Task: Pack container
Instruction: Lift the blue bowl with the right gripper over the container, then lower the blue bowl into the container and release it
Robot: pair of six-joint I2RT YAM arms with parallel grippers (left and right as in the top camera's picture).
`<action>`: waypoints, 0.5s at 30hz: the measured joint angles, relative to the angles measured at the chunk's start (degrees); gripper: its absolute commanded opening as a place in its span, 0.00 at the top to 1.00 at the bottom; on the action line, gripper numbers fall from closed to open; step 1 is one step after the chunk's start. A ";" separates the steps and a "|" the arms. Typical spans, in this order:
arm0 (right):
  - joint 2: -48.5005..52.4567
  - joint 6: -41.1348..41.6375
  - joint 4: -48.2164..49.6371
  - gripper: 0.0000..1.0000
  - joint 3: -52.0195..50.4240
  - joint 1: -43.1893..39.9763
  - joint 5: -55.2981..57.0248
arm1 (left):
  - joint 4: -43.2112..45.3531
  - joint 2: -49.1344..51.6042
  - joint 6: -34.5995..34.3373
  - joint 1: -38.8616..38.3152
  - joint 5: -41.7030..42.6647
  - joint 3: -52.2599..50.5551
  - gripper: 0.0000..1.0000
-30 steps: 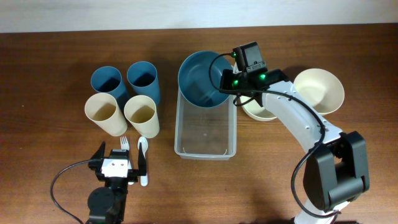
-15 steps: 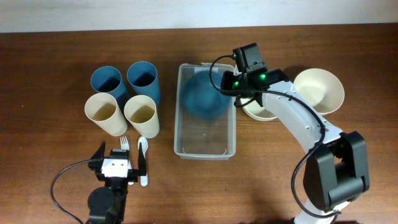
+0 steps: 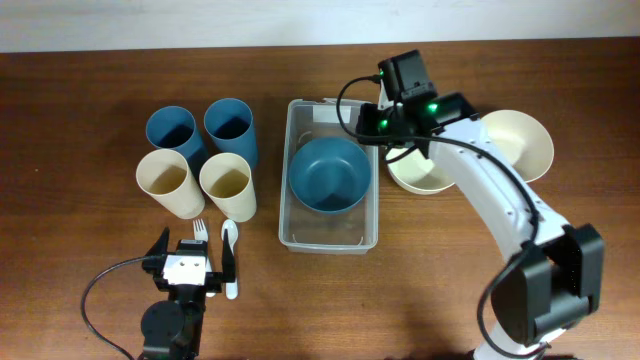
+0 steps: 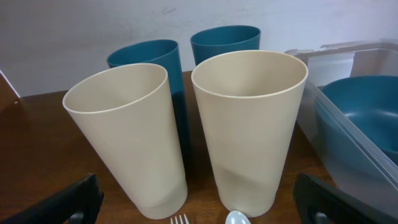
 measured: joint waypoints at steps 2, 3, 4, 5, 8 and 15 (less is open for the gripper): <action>-0.85 -0.66 -4.72 0.62 2.43 0.00 0.02 | 0.00 0.00 -0.02 0.00 0.00 0.00 0.00; -1.25 -0.90 -6.78 0.62 3.56 0.00 0.02 | 0.00 0.00 0.00 0.00 0.00 0.00 0.00; -1.68 -1.11 -9.79 0.63 4.94 0.00 -0.13 | 0.00 0.00 -0.02 0.00 0.00 0.00 0.00; -2.12 -1.29 -12.76 0.71 6.19 0.00 -0.39 | 0.00 0.00 0.00 0.00 0.00 0.00 0.00; -3.10 -1.86 -19.65 0.90 7.39 0.28 -1.36 | 0.00 0.00 -0.02 0.00 0.00 0.00 0.00; -3.28 -2.78 -26.53 0.96 6.75 5.99 -2.21 | 0.00 0.00 -0.02 0.00 0.00 0.00 0.00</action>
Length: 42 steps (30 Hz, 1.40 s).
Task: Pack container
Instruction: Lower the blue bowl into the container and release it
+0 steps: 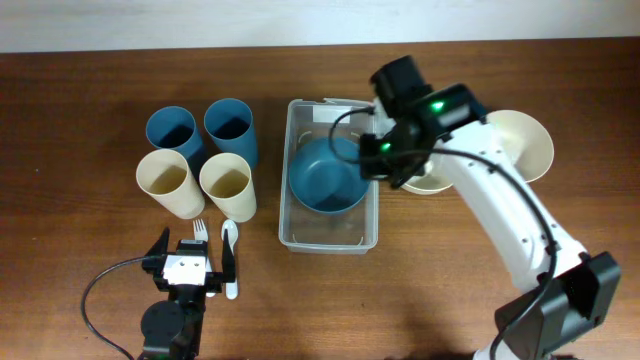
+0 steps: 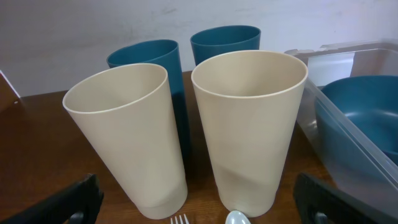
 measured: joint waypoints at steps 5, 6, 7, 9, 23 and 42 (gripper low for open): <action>0.00 -0.11 7.93 0.96 -5.68 6.29 0.35 | 0.00 0.00 0.00 0.00 0.00 0.00 0.00; 0.00 -0.04 10.56 0.96 -7.98 7.54 0.76 | 0.00 0.00 0.00 0.00 -0.02 0.00 0.00; 0.00 -0.02 12.13 0.96 -9.29 8.11 0.92 | 0.00 0.00 0.00 0.00 0.00 0.00 0.00; 0.00 -0.02 16.68 0.96 -13.16 8.94 1.36 | 0.00 0.00 0.00 0.00 0.00 0.00 0.00; 0.02 -1.53 39.67 0.96 -33.35 9.01 0.92 | 0.00 0.00 0.02 0.00 0.00 0.00 0.00; -0.24 -7.02 26.08 0.96 -22.21 9.09 0.87 | 0.00 0.00 0.00 0.00 0.00 0.00 0.00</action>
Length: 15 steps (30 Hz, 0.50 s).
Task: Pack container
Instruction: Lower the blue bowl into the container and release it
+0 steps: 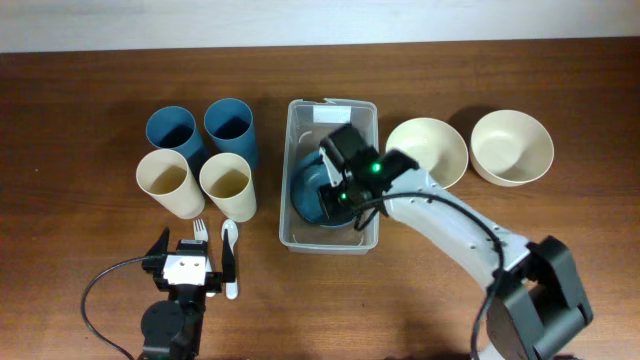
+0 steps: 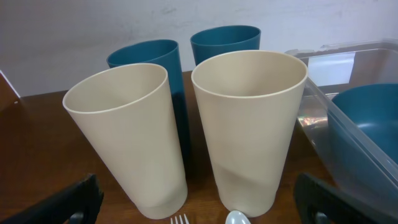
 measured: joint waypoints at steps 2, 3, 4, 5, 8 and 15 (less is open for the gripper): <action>-0.28 -0.79 -4.76 0.96 3.93 0.35 -0.07 | 0.00 0.00 0.00 0.00 0.00 0.00 0.00; -0.44 -1.22 -7.58 0.96 5.92 0.79 -0.50 | 0.00 0.00 0.00 0.00 0.00 0.00 0.00; -0.63 -1.49 -9.38 0.96 7.21 1.38 -0.94 | 0.00 0.00 0.00 0.00 -0.02 0.00 0.00; -0.83 -1.75 -10.82 0.96 8.15 2.05 -1.60 | 0.00 0.00 0.00 0.00 0.00 0.00 0.00; -1.03 -2.01 -13.44 0.96 8.90 4.28 -3.61 | 0.00 0.00 0.00 0.00 0.00 0.00 0.00; -1.03 -2.10 -9.40 0.96 5.22 9.27 -4.85 | 0.00 0.00 0.00 0.00 0.00 0.00 0.00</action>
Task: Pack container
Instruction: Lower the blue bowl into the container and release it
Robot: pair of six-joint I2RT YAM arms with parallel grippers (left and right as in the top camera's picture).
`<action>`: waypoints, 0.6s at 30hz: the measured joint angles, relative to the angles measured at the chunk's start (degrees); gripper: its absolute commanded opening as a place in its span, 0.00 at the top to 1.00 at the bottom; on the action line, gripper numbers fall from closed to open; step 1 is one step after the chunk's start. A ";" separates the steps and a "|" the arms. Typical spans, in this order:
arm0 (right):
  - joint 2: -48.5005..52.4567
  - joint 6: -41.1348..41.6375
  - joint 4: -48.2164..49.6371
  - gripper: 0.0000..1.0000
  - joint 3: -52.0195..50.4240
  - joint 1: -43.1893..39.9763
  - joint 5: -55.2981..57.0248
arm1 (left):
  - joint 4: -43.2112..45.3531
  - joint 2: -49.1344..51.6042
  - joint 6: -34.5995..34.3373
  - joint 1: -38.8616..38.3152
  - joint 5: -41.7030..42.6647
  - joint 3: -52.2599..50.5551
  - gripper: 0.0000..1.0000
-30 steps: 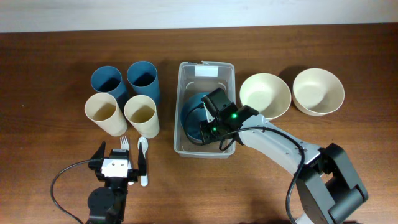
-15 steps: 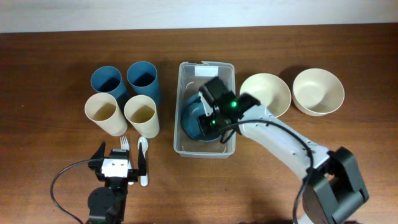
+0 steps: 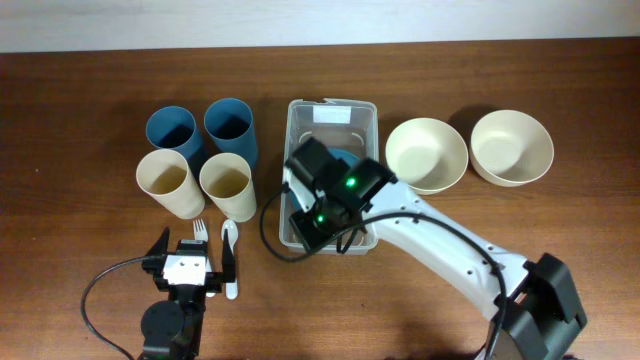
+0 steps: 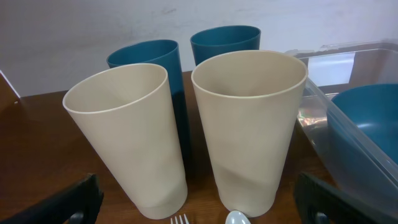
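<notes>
A clear plastic container (image 3: 366, 112) stands mid-table. A blue bowl (image 3: 350, 160) lies inside it, also seen in the left wrist view (image 4: 367, 118). My right arm's wrist (image 3: 322, 192) hangs over the container's front left part and covers most of the bowl. Its fingers are hidden beneath it. Two cream bowls (image 3: 427, 155) (image 3: 512, 147) sit on the table right of the container. My left gripper (image 3: 193, 245) rests open near the front edge, facing the cups, with nothing between its fingers (image 4: 74, 200).
Two blue cups (image 3: 172, 130) (image 3: 231, 125) and two cream cups (image 3: 165, 183) (image 3: 228, 187) stand left of the container. A white fork (image 3: 199, 230) and a white spoon (image 3: 230, 262) lie just ahead of my left gripper.
My right arm's wrist has shifted from the middle of the container toward its front left corner, hiding more of the blue bowl. The left gripper, cups and cream bowls have not moved.
My right wrist was first over the nearer cream bowl, beside the container's right wall. Then it stood over the container's right rim. Later it was over the blue bowl inside, which sat shifted in the container. Now it is at the front left.
</notes>
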 measured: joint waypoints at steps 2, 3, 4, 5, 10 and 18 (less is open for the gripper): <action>0.00 -0.09 2.75 0.96 -2.16 0.26 1.07 | 0.00 0.00 0.00 0.00 0.00 0.00 0.00; 0.07 -0.11 4.20 0.96 -3.26 0.22 1.66 | 0.00 0.00 0.00 0.00 0.00 0.00 0.00; 0.15 -0.20 5.46 0.96 -4.31 0.02 2.16 | 0.00 0.00 0.02 0.00 0.00 0.00 0.00; 0.20 -0.17 6.47 0.96 -5.11 -0.13 2.58 | 0.00 0.00 0.00 0.00 0.00 0.00 0.00; 0.44 -0.15 8.13 0.96 -6.91 -0.79 3.21 | 0.00 0.00 0.00 0.00 0.00 0.00 0.00; 0.44 -0.17 9.70 0.96 -10.21 -0.94 4.52 | 0.00 0.00 0.00 0.00 0.00 0.00 0.00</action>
